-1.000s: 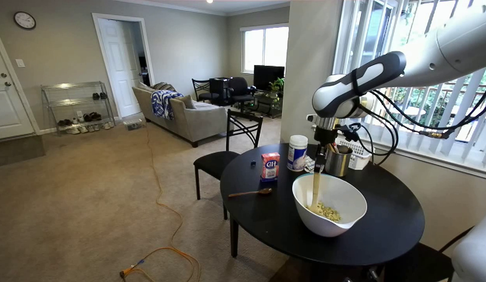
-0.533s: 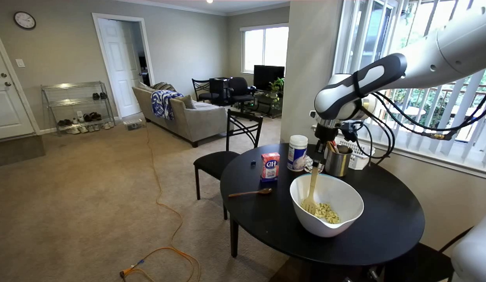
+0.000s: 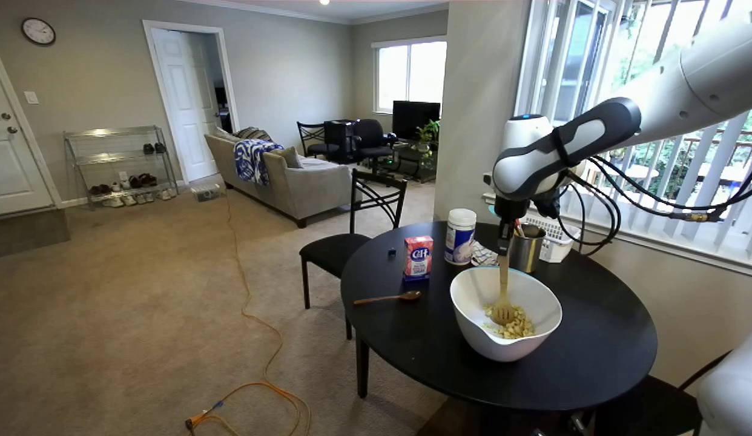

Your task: Stir the white bowl with the wooden spoon

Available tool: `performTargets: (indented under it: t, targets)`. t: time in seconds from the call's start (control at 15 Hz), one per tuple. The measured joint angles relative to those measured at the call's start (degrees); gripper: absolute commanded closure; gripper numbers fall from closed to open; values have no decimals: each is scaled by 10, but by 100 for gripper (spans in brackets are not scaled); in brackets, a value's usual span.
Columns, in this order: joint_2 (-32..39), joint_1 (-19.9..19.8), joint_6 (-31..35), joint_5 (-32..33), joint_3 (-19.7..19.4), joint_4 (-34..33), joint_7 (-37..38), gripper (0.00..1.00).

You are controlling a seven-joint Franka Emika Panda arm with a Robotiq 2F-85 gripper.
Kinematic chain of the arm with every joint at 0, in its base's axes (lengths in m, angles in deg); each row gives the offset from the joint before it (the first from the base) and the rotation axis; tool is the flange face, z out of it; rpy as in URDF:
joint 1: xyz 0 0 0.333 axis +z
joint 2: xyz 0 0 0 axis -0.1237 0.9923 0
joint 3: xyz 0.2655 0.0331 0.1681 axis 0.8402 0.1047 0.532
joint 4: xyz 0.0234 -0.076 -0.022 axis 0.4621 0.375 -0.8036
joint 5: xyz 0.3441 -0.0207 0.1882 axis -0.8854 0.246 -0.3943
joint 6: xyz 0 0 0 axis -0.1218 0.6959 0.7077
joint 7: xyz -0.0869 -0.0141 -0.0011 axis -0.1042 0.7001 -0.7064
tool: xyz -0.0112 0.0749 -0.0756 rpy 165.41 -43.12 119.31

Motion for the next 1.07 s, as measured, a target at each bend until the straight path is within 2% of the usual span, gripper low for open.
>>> performTargets:
  t: [0.27,0.6,0.93,1.07]
  targets:
    - [-4,2,-21,5,1,5,-20,96]
    - [-10,11,-82,-7,2,4,-110,96]
    - [-16,14,-109,-74,2,3,-209,95]
    - [-17,15,-110,-103,2,2,-214,95]
